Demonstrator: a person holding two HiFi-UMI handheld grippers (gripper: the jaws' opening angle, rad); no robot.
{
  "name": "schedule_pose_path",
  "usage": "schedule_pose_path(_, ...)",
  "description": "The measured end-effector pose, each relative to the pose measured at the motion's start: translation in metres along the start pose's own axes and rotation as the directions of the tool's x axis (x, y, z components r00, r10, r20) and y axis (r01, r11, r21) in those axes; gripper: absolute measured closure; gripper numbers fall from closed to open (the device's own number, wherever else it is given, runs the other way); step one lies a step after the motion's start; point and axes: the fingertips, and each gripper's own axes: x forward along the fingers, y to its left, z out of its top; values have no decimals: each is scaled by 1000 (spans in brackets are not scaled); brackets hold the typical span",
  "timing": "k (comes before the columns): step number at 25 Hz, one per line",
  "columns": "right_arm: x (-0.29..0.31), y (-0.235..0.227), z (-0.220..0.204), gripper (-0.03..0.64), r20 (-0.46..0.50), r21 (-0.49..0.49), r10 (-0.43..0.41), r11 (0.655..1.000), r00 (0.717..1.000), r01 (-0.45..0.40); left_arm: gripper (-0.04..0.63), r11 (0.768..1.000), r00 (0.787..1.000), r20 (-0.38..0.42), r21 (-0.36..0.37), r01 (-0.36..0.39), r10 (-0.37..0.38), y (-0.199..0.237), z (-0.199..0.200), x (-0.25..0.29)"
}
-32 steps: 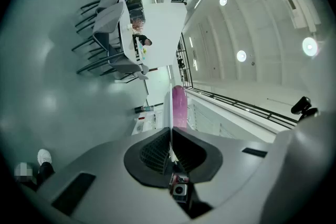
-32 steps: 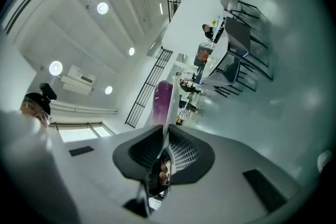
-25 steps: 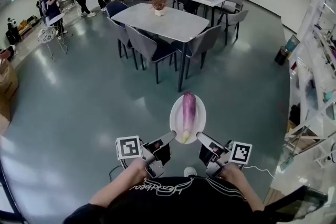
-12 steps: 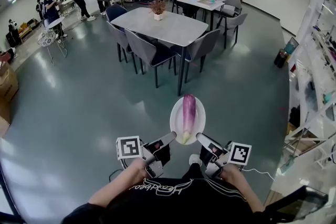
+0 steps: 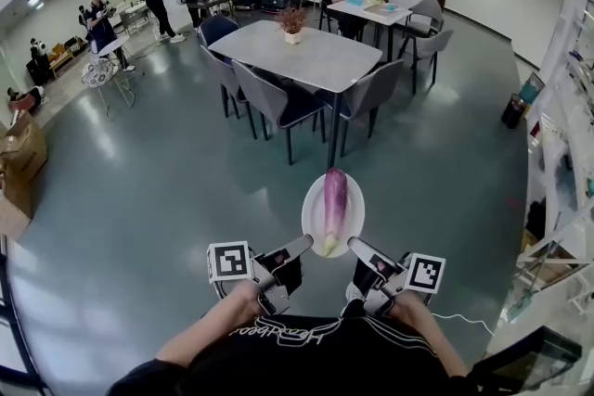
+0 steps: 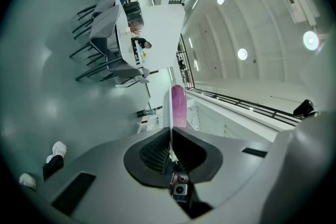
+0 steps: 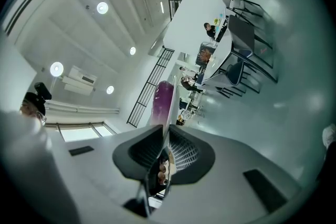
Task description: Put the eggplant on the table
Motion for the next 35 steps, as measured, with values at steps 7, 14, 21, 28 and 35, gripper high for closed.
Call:
schedule_pose_path(7,13,-34,53,574,-11,37,-5,999,1000,5,575,1000,999,23,5,-23,23,18,36,49)
schedule_pose_path(14,33,-71,125,574,-57,56,8,998,998,-4,575,999,997,67,-15,-35,36,36,82,111)
schedule_pose_path(21,46,-102,196,574,-91,66,31,998,995,-25,575,998,992,106,-17,-61,63,49,121,173)
schedule_pose_path(28,40,-130,265,574,-93,61,32,998,995,-26,575,997,992,103,13,-76,74,59,147,243)
schedule_pose_path(35,34,-154,314,574,-80,48,42,998,996,-39,575,998,993,107,7,-55,54,67,160,295)
